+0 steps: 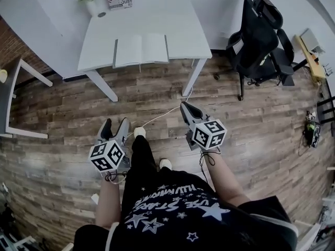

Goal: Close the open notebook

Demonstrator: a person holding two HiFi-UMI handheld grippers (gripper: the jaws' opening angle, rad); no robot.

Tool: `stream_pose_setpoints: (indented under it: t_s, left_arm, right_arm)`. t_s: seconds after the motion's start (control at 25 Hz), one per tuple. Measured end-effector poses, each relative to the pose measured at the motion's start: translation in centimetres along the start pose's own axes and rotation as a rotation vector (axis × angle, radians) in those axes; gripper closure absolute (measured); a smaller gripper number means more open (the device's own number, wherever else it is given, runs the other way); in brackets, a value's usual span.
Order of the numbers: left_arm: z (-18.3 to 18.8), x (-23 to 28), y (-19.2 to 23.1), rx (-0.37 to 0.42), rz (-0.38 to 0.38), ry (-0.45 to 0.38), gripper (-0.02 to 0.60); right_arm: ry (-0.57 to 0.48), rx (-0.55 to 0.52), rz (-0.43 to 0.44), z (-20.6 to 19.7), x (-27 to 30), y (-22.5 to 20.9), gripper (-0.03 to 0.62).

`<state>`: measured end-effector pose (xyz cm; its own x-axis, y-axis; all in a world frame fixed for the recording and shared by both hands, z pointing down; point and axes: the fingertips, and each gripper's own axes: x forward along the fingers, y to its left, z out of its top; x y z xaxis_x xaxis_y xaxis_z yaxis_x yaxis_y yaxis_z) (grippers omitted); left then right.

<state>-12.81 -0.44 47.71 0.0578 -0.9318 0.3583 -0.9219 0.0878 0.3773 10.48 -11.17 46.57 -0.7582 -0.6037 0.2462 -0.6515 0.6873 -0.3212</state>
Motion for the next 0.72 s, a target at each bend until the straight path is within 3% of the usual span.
stream_pose_setpoints:
  t_s: [0.56, 0.72]
  left_arm:
    - [6.8, 12.8, 8.1, -0.052, -0.08, 0.039, 0.259]
    - [8.2, 16.7, 10.3, -0.113, -0.11, 0.072, 0.259]
  right_arm:
    - [0.023, -0.036, -0.061, 5.0, 14.7, -2.1, 0.589]
    - [0.023, -0.023, -0.085, 6.3, 18.6, -3.0, 0.589]
